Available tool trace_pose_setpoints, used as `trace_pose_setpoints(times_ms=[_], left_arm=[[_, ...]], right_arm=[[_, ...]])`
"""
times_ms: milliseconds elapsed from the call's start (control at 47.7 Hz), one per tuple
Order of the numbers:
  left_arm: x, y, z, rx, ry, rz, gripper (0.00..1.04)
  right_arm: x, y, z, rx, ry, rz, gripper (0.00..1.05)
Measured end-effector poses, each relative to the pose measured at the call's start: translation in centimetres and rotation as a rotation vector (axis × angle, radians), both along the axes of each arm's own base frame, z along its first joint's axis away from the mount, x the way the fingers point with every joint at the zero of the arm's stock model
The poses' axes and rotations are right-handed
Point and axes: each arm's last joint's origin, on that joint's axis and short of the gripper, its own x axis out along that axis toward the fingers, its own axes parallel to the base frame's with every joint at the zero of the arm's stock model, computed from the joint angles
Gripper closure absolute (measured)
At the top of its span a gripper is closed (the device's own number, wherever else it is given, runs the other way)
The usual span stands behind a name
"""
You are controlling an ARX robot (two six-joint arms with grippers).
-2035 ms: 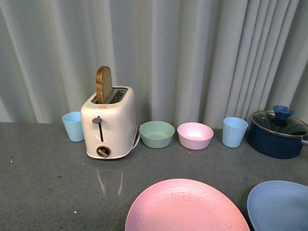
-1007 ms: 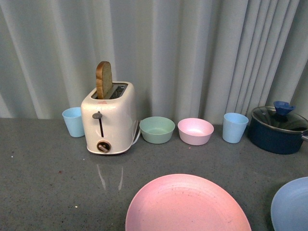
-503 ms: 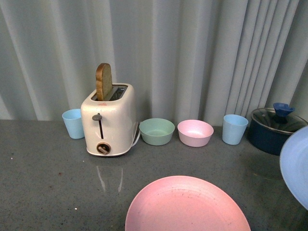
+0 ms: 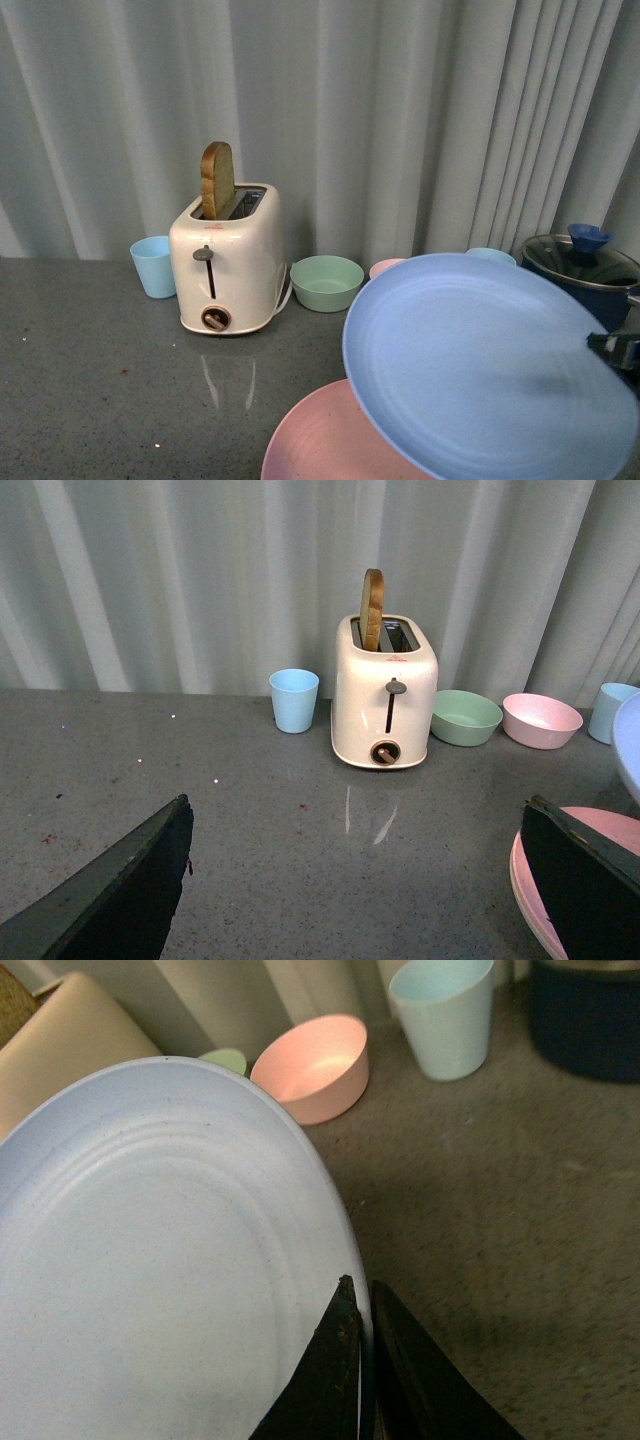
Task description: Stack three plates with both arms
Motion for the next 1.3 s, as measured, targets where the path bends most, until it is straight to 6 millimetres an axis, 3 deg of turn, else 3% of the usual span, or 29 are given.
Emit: trace_pose_setpoints(times_ms=[483,1301], left_arm=[[0.0,0.0,0.0,0.0,0.0,0.0,0.07],[0.0,0.0,0.0,0.0,0.0,0.0,0.07]], right_arm=[[1.5,4.9,-3.5,0.07,0.204,0.084,1.01],[0.7,5.2,-5.5,-0.026,0.322,0.125,1.01]])
